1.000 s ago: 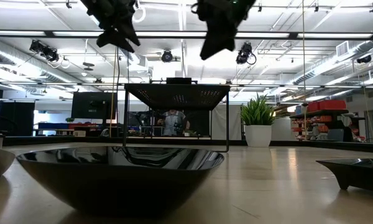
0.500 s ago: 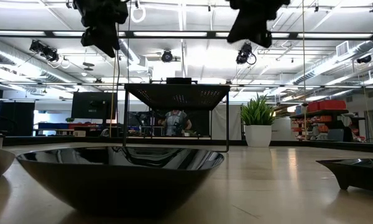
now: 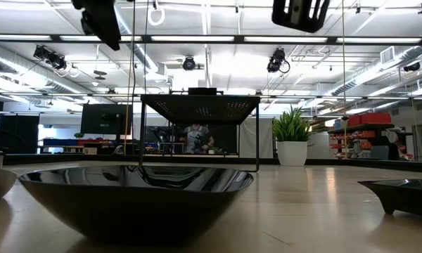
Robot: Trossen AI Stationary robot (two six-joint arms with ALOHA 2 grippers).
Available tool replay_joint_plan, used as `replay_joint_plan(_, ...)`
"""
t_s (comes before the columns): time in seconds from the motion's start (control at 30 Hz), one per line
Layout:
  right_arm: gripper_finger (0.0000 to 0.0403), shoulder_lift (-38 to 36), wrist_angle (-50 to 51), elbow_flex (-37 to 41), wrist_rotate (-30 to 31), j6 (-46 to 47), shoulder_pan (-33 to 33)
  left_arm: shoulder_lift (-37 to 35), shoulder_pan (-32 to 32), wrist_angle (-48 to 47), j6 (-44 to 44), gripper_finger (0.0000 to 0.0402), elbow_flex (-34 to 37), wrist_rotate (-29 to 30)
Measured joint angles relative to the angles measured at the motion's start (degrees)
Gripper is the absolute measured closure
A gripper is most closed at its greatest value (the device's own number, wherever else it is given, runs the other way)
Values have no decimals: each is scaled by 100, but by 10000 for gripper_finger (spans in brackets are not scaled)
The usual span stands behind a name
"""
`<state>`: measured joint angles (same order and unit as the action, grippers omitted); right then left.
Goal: Pick & Place Mini shaped plates
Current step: Stack the leaf shaped plate on top of the leaf shaped plate on the shelf
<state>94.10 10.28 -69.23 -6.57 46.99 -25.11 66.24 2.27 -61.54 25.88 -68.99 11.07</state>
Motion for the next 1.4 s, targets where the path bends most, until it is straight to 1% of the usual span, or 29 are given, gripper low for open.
replay_joint_plan(0.1,371,428,-693,0,-330,83,-154,0,466,11,315,225,0,268)
replay_joint_plan(0.17,352,680,-1032,0,-350,120,-194,1,740,3,511,225,0,334)
replay_joint_plan(0.23,328,900,-1357,0,-335,92,-198,2,984,-19,677,225,0,352)
replay_joint_plan(0.33,284,1158,-1702,0,-433,-293,-162,2,1330,-20,909,225,0,489)
replay_joint_plan(0.43,240,1292,-1662,-39,-505,-669,-127,2,1615,-28,1110,225,0,813)
replay_joint_plan(0.5,219,1386,-1527,-135,-335,-874,-129,2,1762,-50,1207,225,0,996)
replay_joint_plan(0.57,207,1504,-1255,-294,-37,-1083,-129,2,1873,-78,1267,225,0,1083)
replay_joint_plan(0.7,205,1861,-389,-789,727,-1476,-133,13,2017,-133,1417,225,2,1123)
replay_joint_plan(0.77,208,2039,-215,-929,956,-1470,-115,13,2066,-142,1444,225,2,1168)
replay_joint_plan(0.93,215,2346,-144,-949,760,-1448,-15,12,2115,-155,1444,225,2,1227)
replay_joint_plan(1.1,232,2516,-242,-955,702,-1426,20,13,2115,-153,1444,225,4,1276)
replay_joint_plan(1.4,268,2579,-303,-938,707,-1619,28,13,2113,-153,1436,225,4,1333)
